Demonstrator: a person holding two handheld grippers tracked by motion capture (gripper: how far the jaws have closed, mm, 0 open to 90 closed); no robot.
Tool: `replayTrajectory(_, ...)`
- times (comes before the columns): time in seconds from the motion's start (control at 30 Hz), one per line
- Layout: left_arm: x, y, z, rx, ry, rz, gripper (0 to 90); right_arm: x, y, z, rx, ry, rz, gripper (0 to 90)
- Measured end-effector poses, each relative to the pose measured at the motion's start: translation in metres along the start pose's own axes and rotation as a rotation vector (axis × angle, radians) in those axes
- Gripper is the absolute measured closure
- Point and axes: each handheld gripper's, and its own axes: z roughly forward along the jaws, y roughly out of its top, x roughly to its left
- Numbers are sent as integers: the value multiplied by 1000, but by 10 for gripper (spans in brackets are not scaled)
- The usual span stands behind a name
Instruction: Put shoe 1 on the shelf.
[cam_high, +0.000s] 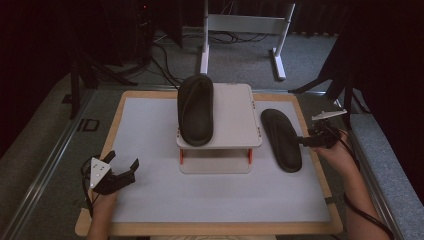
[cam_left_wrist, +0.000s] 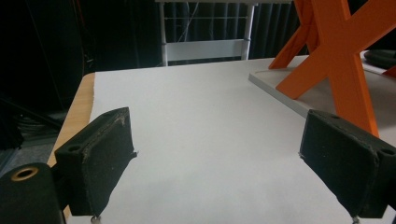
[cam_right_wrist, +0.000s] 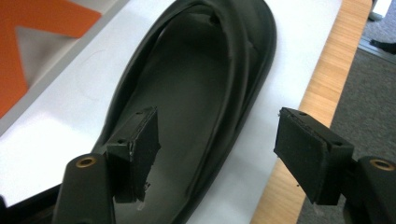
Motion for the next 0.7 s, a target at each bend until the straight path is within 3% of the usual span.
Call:
replayTrajectory(0.13, 0, 0, 0, -2, -2, -2, 95, -5, 11, 6, 41, 25, 4, 319)
replayTrajectory(0.7, 1, 0, 0, -2, -6, -11, 95, -5, 41, 31, 218, 31, -43, 371)
